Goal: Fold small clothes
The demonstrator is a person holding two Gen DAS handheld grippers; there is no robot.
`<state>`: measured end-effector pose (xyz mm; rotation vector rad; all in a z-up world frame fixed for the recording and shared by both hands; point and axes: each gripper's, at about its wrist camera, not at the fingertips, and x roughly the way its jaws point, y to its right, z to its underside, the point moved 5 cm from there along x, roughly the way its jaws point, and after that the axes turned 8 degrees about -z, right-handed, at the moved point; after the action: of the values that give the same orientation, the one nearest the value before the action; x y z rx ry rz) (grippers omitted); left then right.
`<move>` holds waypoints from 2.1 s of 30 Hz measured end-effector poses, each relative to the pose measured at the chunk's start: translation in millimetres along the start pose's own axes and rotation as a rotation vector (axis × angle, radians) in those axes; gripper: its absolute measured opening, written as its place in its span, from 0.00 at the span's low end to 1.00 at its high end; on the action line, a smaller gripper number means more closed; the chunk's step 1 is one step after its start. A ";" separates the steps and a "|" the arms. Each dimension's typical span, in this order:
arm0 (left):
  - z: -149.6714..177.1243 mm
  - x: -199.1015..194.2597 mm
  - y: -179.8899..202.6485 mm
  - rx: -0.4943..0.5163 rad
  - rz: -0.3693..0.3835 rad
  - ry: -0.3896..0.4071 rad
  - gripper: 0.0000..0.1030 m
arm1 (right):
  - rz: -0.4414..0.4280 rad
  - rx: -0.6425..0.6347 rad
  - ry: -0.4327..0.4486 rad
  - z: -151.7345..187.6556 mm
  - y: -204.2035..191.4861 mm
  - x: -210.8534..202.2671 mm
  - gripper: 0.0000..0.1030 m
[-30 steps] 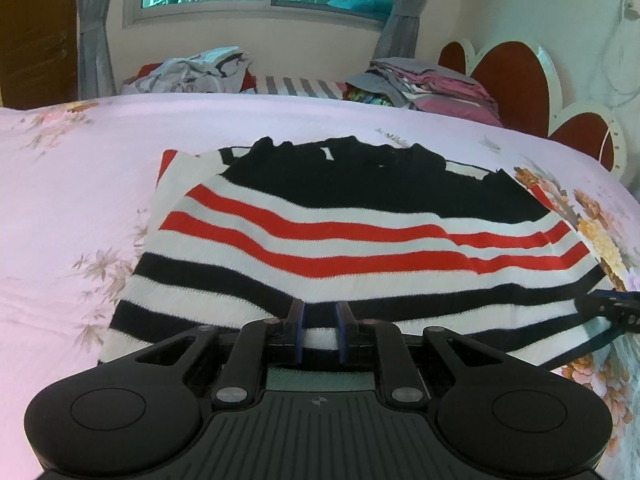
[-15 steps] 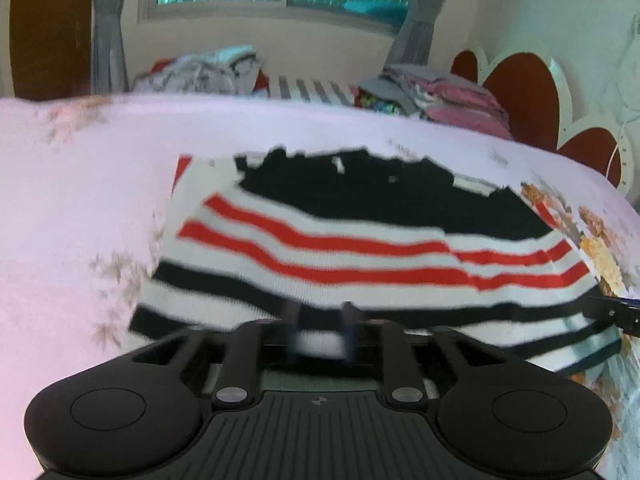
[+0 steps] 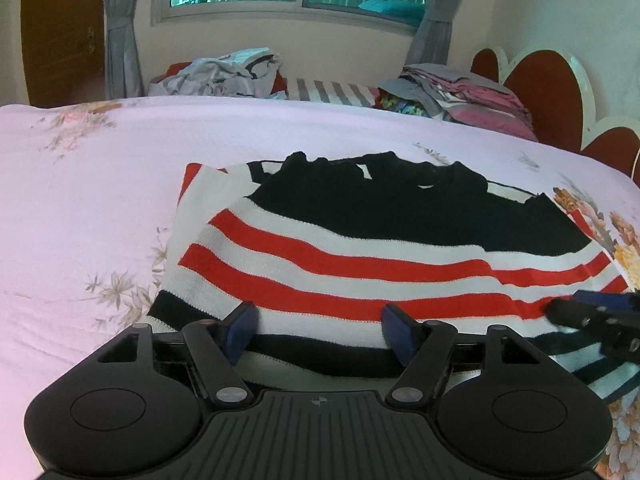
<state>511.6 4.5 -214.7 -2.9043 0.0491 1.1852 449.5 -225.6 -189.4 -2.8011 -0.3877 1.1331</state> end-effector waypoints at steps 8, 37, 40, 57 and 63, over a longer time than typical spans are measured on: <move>-3.0 -7.4 -4.1 -0.032 0.006 -0.026 0.71 | -0.007 -0.014 -0.019 1.4 -1.9 2.5 0.46; 56.5 23.3 -66.0 -0.789 0.411 -0.093 0.79 | 0.083 0.066 0.004 -8.2 -22.6 -0.7 0.47; 50.5 32.0 -64.7 -0.809 0.413 -0.076 0.72 | 0.079 0.061 0.008 -14.6 -25.4 8.3 0.47; 23.3 24.3 -37.6 -0.799 0.280 0.032 0.20 | 0.062 -0.098 -0.028 -5.0 -32.3 37.8 0.53; -32.9 -6.8 15.1 -0.580 0.295 0.139 0.19 | -0.053 0.018 -0.014 -17.7 -9.6 20.4 0.56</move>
<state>529.2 -11.0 -186.2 -3.5906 0.1647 1.1931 474.0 -210.8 -188.6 -2.7515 -0.4472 1.1398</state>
